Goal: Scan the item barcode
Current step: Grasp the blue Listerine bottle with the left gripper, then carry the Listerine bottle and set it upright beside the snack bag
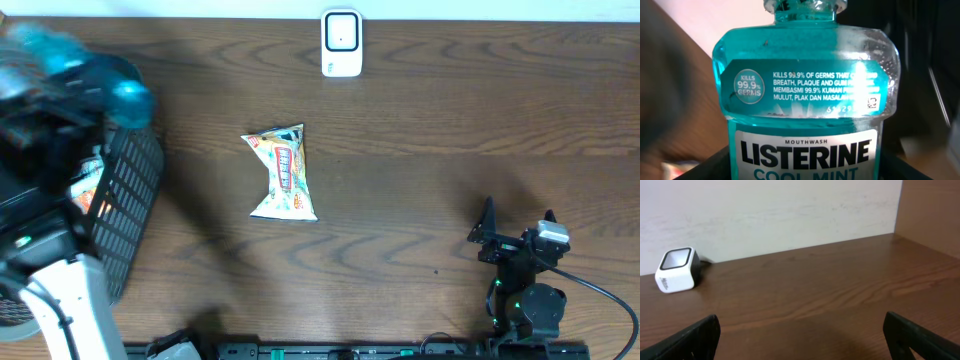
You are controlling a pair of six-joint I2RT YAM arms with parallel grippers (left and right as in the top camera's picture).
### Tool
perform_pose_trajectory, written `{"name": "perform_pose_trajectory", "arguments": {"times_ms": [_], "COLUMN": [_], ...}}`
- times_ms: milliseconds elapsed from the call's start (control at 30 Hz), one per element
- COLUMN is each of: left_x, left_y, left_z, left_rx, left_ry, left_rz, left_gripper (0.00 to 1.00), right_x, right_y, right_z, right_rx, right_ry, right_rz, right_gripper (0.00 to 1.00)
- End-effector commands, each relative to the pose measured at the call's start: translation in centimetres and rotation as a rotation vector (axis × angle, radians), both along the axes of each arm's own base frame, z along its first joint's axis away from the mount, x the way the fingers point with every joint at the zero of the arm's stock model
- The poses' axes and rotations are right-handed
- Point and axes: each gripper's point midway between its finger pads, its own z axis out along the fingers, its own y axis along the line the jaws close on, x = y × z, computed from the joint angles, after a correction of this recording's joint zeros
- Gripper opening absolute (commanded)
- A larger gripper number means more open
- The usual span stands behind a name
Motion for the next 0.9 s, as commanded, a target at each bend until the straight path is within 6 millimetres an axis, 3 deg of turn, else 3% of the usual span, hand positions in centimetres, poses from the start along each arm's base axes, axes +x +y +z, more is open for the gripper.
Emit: {"name": "perform_pose_trajectory", "arguments": {"times_ms": [0,67,167,300,433,567,667,767,867], "left_x": [0.6,1.0,1.2,1.0,0.5,-0.8,-1.7,-2.7,-3.0], "left_y": [-7.4,-12.2,-17.3,-23.7,-28.3,-31.9,-33.0,-33.5,-33.2], "left_z": [1.6,0.4,-2.2,-8.7,-15.9,-23.8,-28.4,-31.9,-34.2], "left_rx": [0.077,0.142,0.21,0.313,0.448,0.593,0.667,0.701,0.735], "left_ry": [-0.064,-0.059,-0.013,0.128,0.258,0.375,0.454,0.525,0.573], "left_rz": [-0.153,-0.239,-0.334,-0.465,-0.558,-0.659,-0.696,-0.728,-0.726], "left_gripper": [0.6,0.6,0.6,0.6,0.6,0.6,0.6,0.6,0.6], "right_x": [0.0,0.0,0.0,0.0,0.0,0.0,0.0,0.0,0.0], "right_y": [0.3,0.3,0.3,0.3,0.3,0.3,0.3,0.3,0.3], "right_z": [-0.1,-0.1,-0.1,-0.1,-0.1,-0.1,-0.1,-0.1,-0.1], "right_rx": [-0.013,-0.013,-0.013,-0.013,-0.013,-0.013,-0.013,-0.013,-0.013], "right_ry": [0.003,0.003,0.003,0.003,0.003,0.003,0.003,0.003,0.003], "right_rz": [0.014,0.014,0.014,0.014,0.014,0.014,0.014,0.014,0.014], "right_gripper": [0.99,0.99,0.99,0.99,0.99,0.99,0.99,0.99,0.99]}}
